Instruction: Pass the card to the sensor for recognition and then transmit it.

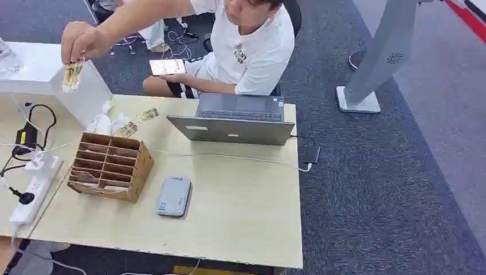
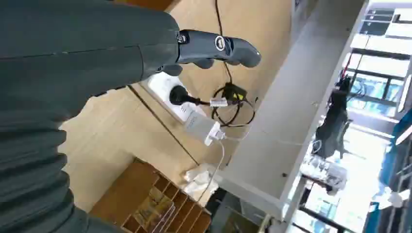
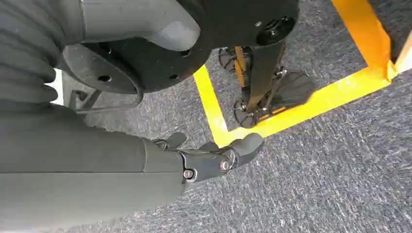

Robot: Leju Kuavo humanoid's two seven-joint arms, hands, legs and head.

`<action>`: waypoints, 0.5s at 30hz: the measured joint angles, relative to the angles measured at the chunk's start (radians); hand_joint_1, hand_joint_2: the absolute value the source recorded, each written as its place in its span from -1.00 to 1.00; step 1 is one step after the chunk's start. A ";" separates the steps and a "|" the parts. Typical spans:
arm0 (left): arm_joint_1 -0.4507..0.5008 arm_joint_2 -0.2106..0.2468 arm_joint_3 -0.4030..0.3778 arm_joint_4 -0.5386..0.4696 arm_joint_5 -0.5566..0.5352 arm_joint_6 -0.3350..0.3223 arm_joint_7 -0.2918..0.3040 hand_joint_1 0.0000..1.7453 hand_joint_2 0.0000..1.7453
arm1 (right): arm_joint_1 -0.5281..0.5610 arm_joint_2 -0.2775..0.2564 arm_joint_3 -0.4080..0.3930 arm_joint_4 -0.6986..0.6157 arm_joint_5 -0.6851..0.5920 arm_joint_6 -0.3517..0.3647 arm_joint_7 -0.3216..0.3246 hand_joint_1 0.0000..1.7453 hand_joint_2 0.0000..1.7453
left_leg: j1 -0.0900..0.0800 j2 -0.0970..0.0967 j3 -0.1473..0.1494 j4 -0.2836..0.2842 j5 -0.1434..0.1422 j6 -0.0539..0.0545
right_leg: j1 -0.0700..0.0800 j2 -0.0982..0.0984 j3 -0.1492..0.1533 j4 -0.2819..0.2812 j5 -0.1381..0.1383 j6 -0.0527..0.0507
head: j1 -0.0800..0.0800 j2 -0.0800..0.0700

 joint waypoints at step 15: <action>-0.109 0.105 -0.356 0.005 -0.394 0.210 0.022 -1.00 1.00 | -0.011 0.003 0.081 0.000 0.036 0.000 0.052 -1.00 1.00 | 0.000 0.000 -0.001 0.000 0.003 0.000 | 0.000 0.001 0.000 0.000 0.003 -0.001 | 0.000 0.000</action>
